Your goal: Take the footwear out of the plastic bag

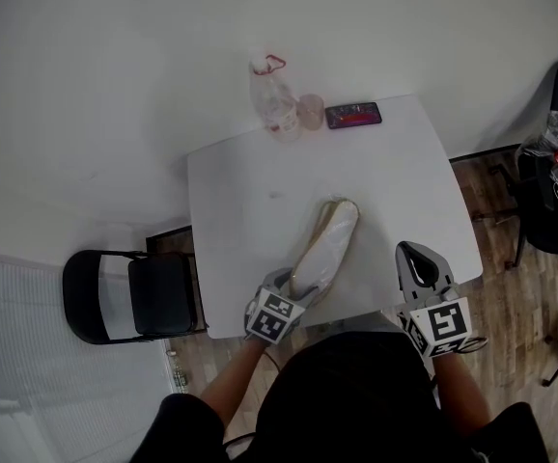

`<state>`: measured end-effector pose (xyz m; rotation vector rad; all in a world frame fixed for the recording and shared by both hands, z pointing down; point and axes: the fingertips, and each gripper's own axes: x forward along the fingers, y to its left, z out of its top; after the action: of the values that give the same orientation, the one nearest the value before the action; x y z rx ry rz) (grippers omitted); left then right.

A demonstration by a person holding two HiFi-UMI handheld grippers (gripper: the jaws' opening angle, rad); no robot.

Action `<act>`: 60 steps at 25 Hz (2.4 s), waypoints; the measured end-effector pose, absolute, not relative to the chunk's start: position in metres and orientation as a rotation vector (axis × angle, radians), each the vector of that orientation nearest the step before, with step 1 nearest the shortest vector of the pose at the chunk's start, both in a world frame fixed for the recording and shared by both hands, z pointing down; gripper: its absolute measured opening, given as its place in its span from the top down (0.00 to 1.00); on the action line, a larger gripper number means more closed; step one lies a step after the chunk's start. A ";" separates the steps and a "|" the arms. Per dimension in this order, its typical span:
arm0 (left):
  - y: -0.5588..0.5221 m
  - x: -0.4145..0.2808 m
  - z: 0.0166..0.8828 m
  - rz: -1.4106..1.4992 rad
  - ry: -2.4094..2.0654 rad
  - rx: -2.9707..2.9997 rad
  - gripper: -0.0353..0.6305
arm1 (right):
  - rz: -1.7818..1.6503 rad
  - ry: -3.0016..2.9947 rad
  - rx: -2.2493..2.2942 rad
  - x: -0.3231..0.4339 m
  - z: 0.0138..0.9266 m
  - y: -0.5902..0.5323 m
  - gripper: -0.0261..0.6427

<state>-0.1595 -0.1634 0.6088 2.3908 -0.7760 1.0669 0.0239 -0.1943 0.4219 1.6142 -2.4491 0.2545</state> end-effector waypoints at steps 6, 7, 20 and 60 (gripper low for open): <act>-0.186 -0.175 0.577 1.032 -0.765 2.564 0.54 | 0.225 -2.450 1.591 0.044 0.413 -0.228 0.93; -0.190 -0.178 0.575 1.050 -0.766 2.570 0.54 | 0.223 -2.454 1.587 0.047 0.413 -0.235 0.93; -0.207 -0.196 0.594 1.412 -0.809 2.652 0.57 | 0.218 -2.507 1.484 0.040 0.423 -0.270 0.93; -0.213 -0.123 0.386 0.441 -0.295 3.094 0.67 | 0.683 -2.986 0.187 0.073 0.418 -0.308 0.70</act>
<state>-0.1229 -0.2130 0.3862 3.0938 -0.2947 0.4412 0.0727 -0.3084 0.4183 0.1868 -2.9862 0.6828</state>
